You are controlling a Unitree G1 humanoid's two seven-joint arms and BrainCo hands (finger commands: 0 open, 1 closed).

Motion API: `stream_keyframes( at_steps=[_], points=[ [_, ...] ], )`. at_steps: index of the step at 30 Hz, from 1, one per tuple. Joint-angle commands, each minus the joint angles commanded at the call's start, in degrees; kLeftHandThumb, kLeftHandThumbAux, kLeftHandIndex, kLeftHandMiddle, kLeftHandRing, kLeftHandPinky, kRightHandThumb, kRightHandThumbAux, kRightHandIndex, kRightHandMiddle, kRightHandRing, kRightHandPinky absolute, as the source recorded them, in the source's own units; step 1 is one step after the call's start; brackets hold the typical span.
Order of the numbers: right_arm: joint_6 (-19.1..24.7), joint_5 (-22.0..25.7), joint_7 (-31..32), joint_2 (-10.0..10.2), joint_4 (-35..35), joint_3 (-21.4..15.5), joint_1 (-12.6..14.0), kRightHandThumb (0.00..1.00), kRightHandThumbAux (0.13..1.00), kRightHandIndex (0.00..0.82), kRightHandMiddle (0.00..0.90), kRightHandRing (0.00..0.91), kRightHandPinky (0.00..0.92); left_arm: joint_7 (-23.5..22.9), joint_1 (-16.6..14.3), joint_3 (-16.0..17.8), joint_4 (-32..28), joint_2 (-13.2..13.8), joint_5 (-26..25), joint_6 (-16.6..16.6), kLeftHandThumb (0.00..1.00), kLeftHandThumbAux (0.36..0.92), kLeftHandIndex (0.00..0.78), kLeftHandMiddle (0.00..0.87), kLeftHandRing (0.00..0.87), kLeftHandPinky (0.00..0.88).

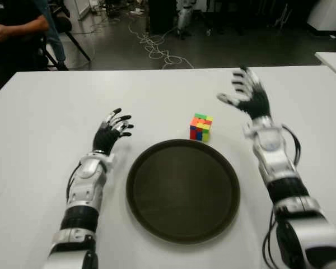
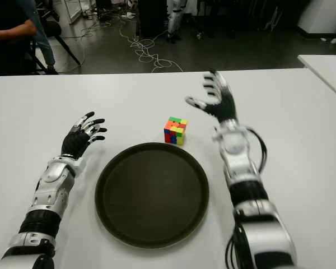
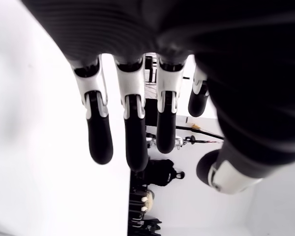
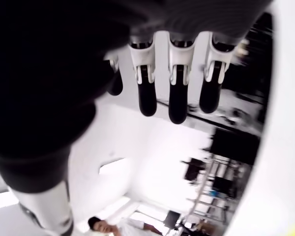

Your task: Pick up the Rubik's Cube and put it in the plate

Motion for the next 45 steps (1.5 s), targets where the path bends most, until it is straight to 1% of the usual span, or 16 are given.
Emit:
stream_keyframes(
  at_steps=[1, 3, 5, 9, 13, 17, 20, 23, 28, 32, 39, 45],
  points=[
    [-0.74, -0.92, -0.78, -0.24, 1.16, 0.54, -0.57, 0.003, 0.776, 0.121, 0.200, 0.219, 0.248, -0.02, 0.05, -0.01, -0.07, -0.01, -0.01, 0.01, 0.631, 0.681, 0.111, 0.269, 0.349, 0.416],
    [-2.98, -4.79, -3.24, -1.48, 4.64, 3.12, -2.00, 0.001, 0.771, 0.119, 0.191, 0.213, 0.239, -0.20, 0.10, -0.04, -0.26, 0.04, -0.03, 0.02, 0.634, 0.678, 0.112, 0.269, 0.350, 0.417],
    [-4.54, -7.22, -5.01, -2.18, 7.37, 4.81, -3.16, 0.000, 0.765, 0.118, 0.183, 0.206, 0.229, -0.32, 0.15, -0.05, -0.44, 0.06, -0.09, 0.10, 0.639, 0.675, 0.113, 0.270, 0.350, 0.420],
    [-5.91, -11.01, -7.55, -2.56, 12.54, 7.95, -6.08, 0.000, 0.752, 0.123, 0.174, 0.197, 0.216, -0.53, 0.27, 0.01, -0.87, 0.11, -0.27, 0.39, 0.647, 0.668, 0.114, 0.270, 0.349, 0.425],
    [-6.89, -12.81, -9.52, -2.59, 15.68, 9.72, -7.30, 0.000, 0.740, 0.129, 0.167, 0.188, 0.206, -0.54, 0.37, 0.03, -0.97, 0.03, -0.30, 0.36, 0.648, 0.664, 0.113, 0.267, 0.347, 0.428],
    [-7.97, -15.43, -12.57, -3.03, 17.56, 12.03, -7.32, 0.000, 0.734, 0.129, 0.159, 0.183, 0.210, -0.38, 0.54, -0.07, -1.31, -0.04, -0.16, 0.36, 0.663, 0.662, 0.112, 0.261, 0.347, 0.429],
    [-7.97, -16.46, -13.95, -3.31, 18.88, 13.07, -7.53, 0.000, 0.723, 0.126, 0.150, 0.176, 0.199, -0.42, 0.66, -0.11, -1.60, -0.06, -0.19, 0.55, 0.667, 0.663, 0.110, 0.251, 0.348, 0.430],
    [-7.70, -17.00, -14.85, -3.48, 20.07, 13.77, -7.88, 0.000, 0.703, 0.112, 0.140, 0.173, 0.207, -0.59, 0.71, -0.08, -1.72, -0.08, -0.35, 0.74, 0.666, 0.662, 0.108, 0.243, 0.348, 0.428],
    [-7.15, -17.31, -15.48, -3.40, 21.21, 14.36, -8.27, 0.000, 0.684, 0.099, 0.130, 0.161, 0.179, -0.91, 0.89, -0.14, -2.12, 0.03, -0.44, 1.08, 0.668, 0.662, 0.106, 0.238, 0.345, 0.425],
    [-6.61, -17.32, -15.69, -3.32, 22.36, 14.80, -8.58, 0.000, 0.675, 0.100, 0.127, 0.157, 0.179, -0.98, 1.14, -0.30, -2.70, 0.09, -0.27, 1.35, 0.673, 0.664, 0.101, 0.239, 0.347, 0.430],
    [-6.06, -17.45, -16.50, -3.18, 23.78, 15.72, -8.87, 0.000, 0.675, 0.113, 0.143, 0.181, 0.221, -1.02, 1.51, -0.33, -3.51, 0.14, -0.32, 1.96, 0.672, 0.663, 0.100, 0.245, 0.363, 0.433],
    [-5.83, -18.45, -17.83, -3.52, 24.51, 17.08, -9.27, 0.000, 0.663, 0.130, 0.157, 0.186, 0.209, -0.94, 1.64, -0.27, -3.91, 0.08, -0.40, 2.34, 0.680, 0.663, 0.101, 0.245, 0.360, 0.432]
  ],
)
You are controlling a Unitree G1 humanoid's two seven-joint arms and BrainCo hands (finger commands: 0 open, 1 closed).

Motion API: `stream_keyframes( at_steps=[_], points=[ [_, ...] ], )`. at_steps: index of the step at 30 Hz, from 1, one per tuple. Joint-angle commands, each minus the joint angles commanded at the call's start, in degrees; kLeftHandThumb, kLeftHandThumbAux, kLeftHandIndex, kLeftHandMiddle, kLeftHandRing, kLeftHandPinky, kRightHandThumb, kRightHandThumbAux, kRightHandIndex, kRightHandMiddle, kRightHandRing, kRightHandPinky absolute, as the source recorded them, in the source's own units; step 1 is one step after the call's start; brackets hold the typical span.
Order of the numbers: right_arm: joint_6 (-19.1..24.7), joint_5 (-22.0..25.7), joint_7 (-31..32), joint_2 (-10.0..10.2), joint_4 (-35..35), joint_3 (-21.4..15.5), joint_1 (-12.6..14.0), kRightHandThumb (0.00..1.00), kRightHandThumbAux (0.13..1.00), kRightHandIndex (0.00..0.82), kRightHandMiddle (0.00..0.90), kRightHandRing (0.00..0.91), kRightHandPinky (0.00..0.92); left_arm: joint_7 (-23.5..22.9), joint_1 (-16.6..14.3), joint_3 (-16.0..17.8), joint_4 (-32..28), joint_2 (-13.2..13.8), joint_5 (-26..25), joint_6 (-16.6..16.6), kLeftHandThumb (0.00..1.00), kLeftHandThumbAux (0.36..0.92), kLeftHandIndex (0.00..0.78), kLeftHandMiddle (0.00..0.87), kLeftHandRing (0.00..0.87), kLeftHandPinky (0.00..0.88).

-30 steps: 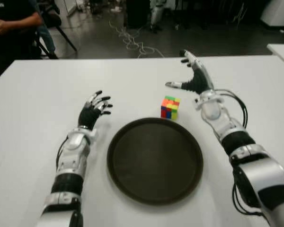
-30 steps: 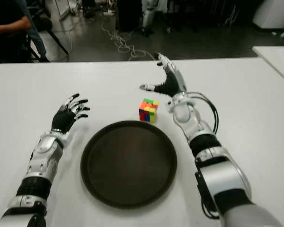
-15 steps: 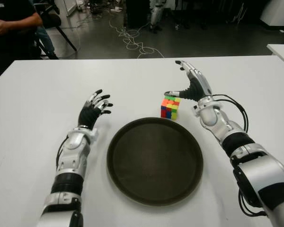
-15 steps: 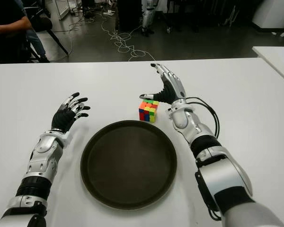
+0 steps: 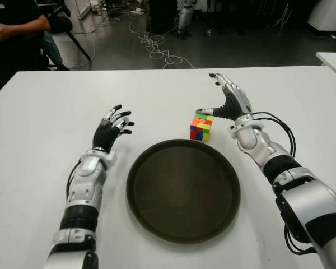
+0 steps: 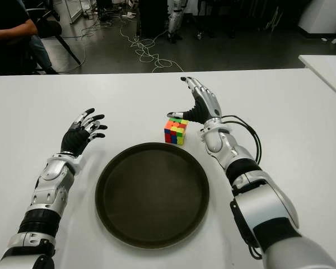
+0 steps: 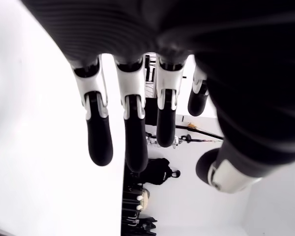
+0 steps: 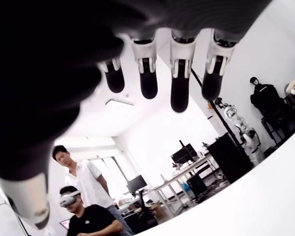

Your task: Pick up the Rubik's Cube and put it in the plate

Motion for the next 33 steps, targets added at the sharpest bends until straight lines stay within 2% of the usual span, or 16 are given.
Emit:
stream_keyframes(
  at_steps=[9, 22, 33],
  points=[
    [0.27, -1.02, -1.50, -0.08, 0.52, 1.34, -0.17, 0.000, 0.647, 0.135, 0.158, 0.187, 0.223, 0.16, 0.15, -0.12, -0.46, 0.02, 0.30, -0.09, 0.684, 0.663, 0.109, 0.255, 0.356, 0.432],
    [1.89, -2.47, -2.22, 0.22, 0.86, 3.47, -0.35, 0.000, 0.713, 0.123, 0.170, 0.214, 0.263, 0.05, 0.15, -0.22, -0.53, 0.01, 0.27, 0.29, 0.676, 0.665, 0.104, 0.246, 0.367, 0.433],
    [4.58, -4.96, -0.95, 0.96, 1.77, 6.30, -0.67, 0.000, 0.685, 0.128, 0.179, 0.215, 0.250, 0.58, 0.47, -0.47, -1.24, -0.30, 0.51, 0.70, 0.673, 0.664, 0.106, 0.253, 0.356, 0.430]
  ],
)
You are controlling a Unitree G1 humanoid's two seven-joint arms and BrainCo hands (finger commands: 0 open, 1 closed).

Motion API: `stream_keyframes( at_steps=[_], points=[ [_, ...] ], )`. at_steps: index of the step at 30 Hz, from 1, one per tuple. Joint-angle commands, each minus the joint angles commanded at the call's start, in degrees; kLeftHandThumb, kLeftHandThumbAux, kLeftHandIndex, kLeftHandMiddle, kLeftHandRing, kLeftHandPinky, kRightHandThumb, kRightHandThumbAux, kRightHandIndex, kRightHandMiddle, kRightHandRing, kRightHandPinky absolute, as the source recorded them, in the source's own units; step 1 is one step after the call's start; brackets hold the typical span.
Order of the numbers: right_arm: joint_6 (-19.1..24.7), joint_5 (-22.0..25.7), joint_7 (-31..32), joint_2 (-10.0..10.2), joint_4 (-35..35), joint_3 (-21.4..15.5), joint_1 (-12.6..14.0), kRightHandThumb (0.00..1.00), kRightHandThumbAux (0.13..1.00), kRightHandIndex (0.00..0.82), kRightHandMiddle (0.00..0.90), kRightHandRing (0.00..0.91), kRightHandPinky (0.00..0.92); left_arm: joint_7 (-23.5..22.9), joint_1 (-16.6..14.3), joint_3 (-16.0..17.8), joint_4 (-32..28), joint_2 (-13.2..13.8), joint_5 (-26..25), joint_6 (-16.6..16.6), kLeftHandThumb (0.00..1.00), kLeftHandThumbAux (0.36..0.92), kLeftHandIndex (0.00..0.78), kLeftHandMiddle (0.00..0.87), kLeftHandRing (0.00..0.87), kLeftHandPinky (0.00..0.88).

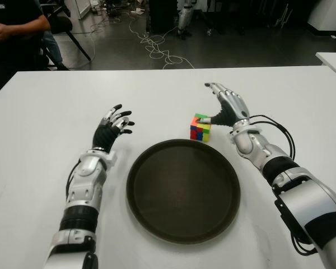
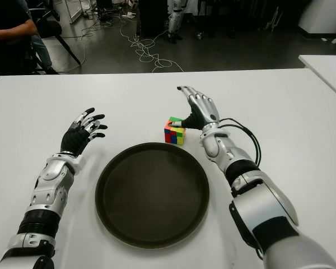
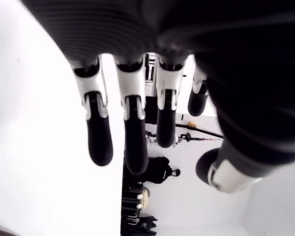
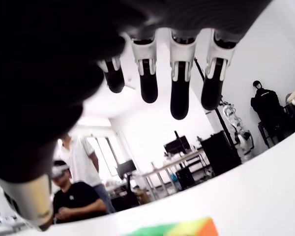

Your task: Pick up the Rubik's Cube and put it in the plate

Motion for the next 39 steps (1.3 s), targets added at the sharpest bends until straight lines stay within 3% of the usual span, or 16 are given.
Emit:
stream_keyframes(
  at_steps=[11, 39],
  points=[
    [3.33, -1.40, 2.84, 1.39, 1.31, 2.38, 0.18, 0.000, 0.689, 0.145, 0.199, 0.226, 0.247, 0.19, 0.03, -0.31, 0.11, -0.04, 0.26, -0.31, 0.677, 0.658, 0.101, 0.245, 0.355, 0.434],
    [5.78, -1.82, 4.33, 2.39, 1.68, 5.07, 0.59, 0.000, 0.763, 0.166, 0.210, 0.235, 0.257, -0.05, -0.02, -0.29, 0.67, -0.35, 0.04, -1.05, 0.670, 0.670, 0.100, 0.252, 0.362, 0.426]
  ],
)
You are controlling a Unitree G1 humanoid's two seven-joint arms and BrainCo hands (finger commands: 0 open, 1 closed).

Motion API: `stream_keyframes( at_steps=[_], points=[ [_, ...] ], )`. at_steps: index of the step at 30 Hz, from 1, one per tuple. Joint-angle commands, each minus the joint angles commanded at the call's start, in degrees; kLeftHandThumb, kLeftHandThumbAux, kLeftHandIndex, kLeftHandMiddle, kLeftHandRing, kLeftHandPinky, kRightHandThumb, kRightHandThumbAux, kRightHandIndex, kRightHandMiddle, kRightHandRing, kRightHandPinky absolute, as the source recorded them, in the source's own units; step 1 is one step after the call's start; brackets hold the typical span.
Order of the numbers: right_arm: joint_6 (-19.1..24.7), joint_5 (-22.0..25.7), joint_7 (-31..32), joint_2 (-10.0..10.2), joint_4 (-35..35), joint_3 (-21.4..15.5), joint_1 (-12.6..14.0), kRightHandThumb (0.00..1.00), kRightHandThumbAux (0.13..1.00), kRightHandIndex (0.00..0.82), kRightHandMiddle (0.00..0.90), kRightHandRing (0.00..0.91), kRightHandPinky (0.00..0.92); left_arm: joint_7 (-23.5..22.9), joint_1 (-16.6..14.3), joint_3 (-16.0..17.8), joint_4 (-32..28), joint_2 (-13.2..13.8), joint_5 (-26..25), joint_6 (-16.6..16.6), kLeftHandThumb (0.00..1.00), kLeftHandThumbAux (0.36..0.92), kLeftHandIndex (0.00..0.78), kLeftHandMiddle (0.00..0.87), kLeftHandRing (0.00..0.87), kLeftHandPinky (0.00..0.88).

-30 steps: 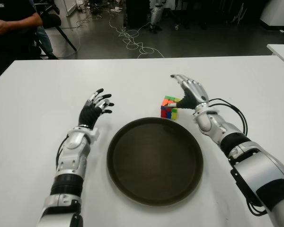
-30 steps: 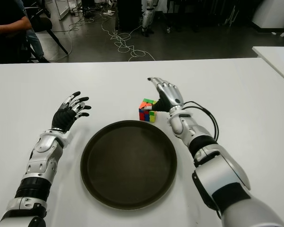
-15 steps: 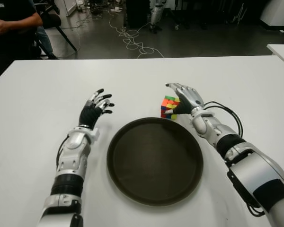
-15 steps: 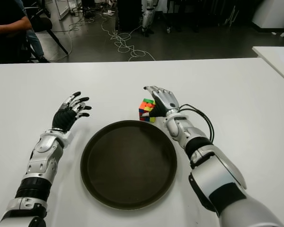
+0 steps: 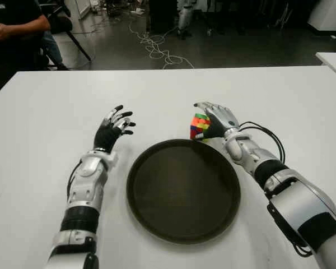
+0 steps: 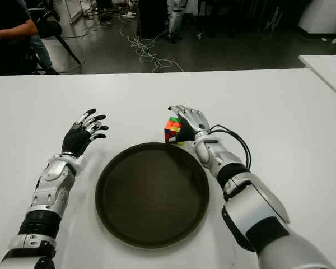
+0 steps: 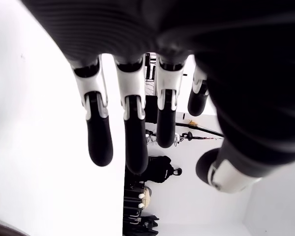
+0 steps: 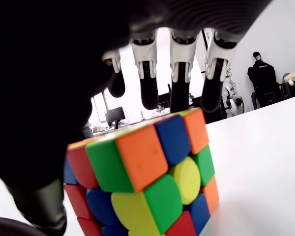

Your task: Pick up the Rubik's Cube and put it in the plate

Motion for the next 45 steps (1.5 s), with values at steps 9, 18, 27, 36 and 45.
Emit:
stream_keyframes(
  at_steps=[9, 18, 27, 36, 45],
  points=[
    [-0.12, -0.07, -0.34, 0.21, 0.04, 0.13, 0.21, 0.000, 0.764, 0.170, 0.217, 0.240, 0.258, -0.17, 0.14, -0.11, -0.30, 0.07, 0.04, 0.05, 0.652, 0.662, 0.103, 0.247, 0.361, 0.423],
    [0.36, -0.19, 0.06, 0.41, 0.23, 0.34, 0.17, 0.000, 0.760, 0.165, 0.200, 0.231, 0.252, -0.44, 0.16, -0.06, -0.49, 0.04, -0.15, 0.05, 0.669, 0.686, 0.099, 0.247, 0.359, 0.420],
    [0.59, -0.19, 0.52, 0.59, 0.37, 0.43, 0.17, 0.000, 0.760, 0.166, 0.200, 0.226, 0.246, -0.39, 0.24, -0.10, -0.74, -0.01, -0.13, 0.10, 0.668, 0.686, 0.100, 0.255, 0.362, 0.429],
    [0.73, -0.06, 0.71, 0.70, 0.72, 0.29, 0.21, 0.000, 0.751, 0.177, 0.213, 0.240, 0.251, -0.59, 0.01, -0.04, -0.39, 0.07, -0.26, 0.28, 0.667, 0.672, 0.101, 0.250, 0.363, 0.428],
    [0.77, 0.27, 1.17, 0.95, 0.94, -0.04, 0.24, 0.000, 0.747, 0.183, 0.217, 0.242, 0.250, -0.47, -0.14, -0.05, -0.30, 0.21, -0.15, 0.56, 0.666, 0.670, 0.101, 0.246, 0.356, 0.427]
  ],
)
